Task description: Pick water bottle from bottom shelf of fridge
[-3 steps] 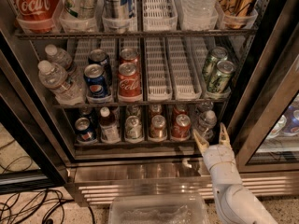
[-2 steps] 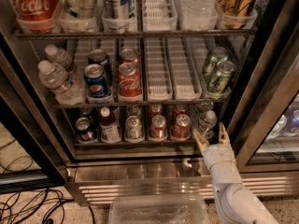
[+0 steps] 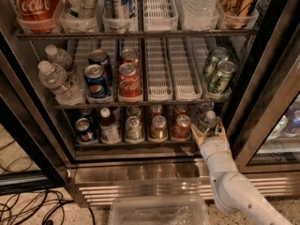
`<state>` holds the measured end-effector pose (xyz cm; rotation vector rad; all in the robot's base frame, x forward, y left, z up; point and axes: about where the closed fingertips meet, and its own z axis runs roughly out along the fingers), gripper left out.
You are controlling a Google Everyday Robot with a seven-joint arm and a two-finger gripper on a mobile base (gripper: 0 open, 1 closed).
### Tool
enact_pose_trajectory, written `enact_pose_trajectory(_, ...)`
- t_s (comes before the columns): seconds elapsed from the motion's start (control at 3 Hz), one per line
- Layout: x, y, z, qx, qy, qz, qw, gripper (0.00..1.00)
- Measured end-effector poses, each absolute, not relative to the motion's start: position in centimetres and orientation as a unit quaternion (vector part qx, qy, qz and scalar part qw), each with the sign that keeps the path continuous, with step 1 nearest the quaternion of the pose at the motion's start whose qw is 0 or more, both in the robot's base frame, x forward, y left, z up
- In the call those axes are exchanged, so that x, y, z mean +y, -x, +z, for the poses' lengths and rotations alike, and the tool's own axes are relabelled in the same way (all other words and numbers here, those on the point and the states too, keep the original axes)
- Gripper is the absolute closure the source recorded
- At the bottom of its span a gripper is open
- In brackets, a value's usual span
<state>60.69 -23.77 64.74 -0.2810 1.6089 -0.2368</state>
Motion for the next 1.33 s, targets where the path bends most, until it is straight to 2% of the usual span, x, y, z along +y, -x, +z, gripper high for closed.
enact_pose_trajectory(1.33, -24.9, -62.7, 63.9, 0.73, 0.117, -0.105, 0.665, 0.33)
